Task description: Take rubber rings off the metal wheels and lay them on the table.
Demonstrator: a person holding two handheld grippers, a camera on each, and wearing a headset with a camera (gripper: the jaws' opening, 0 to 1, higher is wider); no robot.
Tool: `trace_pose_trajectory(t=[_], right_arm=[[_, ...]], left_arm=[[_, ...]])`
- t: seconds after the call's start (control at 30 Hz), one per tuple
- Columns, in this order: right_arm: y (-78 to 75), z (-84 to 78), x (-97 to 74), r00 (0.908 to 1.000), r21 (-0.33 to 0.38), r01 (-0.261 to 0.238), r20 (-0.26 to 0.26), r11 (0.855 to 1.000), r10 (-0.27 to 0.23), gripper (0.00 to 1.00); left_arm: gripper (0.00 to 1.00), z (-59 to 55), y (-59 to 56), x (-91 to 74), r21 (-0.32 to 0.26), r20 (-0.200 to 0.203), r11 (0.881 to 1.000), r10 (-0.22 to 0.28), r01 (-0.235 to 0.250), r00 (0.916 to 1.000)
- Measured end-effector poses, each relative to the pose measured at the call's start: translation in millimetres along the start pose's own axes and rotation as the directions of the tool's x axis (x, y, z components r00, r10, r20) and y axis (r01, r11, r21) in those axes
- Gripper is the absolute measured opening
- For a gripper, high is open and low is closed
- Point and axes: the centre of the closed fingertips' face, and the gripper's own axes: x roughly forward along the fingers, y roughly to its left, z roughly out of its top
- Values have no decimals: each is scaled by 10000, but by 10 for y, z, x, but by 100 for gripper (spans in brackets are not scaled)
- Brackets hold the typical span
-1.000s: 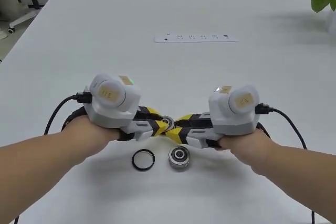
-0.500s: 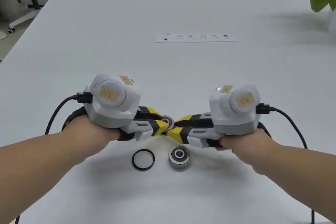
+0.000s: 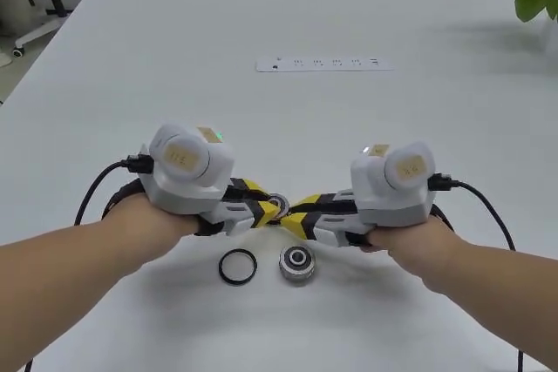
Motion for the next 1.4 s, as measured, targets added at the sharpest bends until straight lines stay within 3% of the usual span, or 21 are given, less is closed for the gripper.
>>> trace_pose_trajectory(t=[0.27,0.33,0.37,0.63,0.97,1.4], right_arm=[[-8,-1,-13,10000,66,35,24,10000,-35,7],[-69,2,-39,9994,3,335,33,9994,-335,1],[-60,16,-44,9997,191,212,126,9996,-215,0],[-58,8,-37,9997,350,244,84,9991,-247,0],[-98,3,-49,9989,1750,224,360,9843,-292,0],[-124,62,-82,9963,2543,150,777,9670,-359,0]], left_arm=[[12,-8,19,7,-4,-8,10000,31,-31,10000],[12,-11,27,12,5,-12,10000,27,-27,10000],[12,-12,28,12,4,-12,10000,33,-33,10000],[12,-15,38,15,23,-20,10000,53,-53,10000],[12,-11,30,18,103,-32,9999,91,-90,10000],[12,-3,19,23,84,-47,9998,164,-163,9999]])
